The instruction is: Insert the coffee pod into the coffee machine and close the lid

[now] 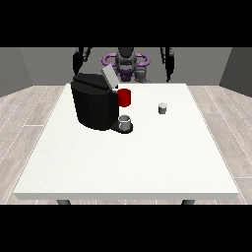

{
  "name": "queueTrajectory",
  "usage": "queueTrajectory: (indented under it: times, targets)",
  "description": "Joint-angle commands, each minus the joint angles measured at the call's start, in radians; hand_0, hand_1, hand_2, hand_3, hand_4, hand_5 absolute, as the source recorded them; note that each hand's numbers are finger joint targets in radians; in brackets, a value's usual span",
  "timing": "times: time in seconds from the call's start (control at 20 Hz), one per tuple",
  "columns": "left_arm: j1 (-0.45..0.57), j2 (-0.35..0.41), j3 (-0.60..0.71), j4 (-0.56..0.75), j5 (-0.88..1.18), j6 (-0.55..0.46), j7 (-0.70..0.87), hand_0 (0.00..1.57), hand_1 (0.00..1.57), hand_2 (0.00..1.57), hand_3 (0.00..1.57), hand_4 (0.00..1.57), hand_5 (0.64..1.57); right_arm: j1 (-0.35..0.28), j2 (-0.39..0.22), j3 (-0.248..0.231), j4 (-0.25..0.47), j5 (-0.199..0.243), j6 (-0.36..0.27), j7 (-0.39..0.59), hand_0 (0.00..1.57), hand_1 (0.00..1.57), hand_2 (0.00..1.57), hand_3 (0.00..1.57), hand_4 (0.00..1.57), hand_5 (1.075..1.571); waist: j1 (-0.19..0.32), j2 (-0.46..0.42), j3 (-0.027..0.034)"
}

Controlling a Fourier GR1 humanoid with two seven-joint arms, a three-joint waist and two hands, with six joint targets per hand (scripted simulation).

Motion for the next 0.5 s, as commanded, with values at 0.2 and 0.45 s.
queueTrajectory:
  times: [0.2, 0.45]
  targets:
    - [-0.017, -0.014, 0.033, 0.007, 0.033, -0.037, -0.187, 0.00, 0.00, 0.00, 0.00, 0.31, 1.571, 0.029, 0.037, 0.052, 0.020, 0.022, 0.009, 0.030, 0.00, 0.00, 0.00, 0.00, 0.13, 1.571, 0.006, -0.012, 0.0104]
    - [-0.073, 0.137, 0.094, 0.055, -0.028, -0.085, -0.219, 0.00, 0.00, 0.00, 0.00, 0.00, 1.571, -0.014, 0.073, -0.044, -0.009, -0.044, -0.054, -0.072, 0.00, 0.00, 0.00, 0.00, 0.09, 1.571, -0.040, 0.020, 0.0108]
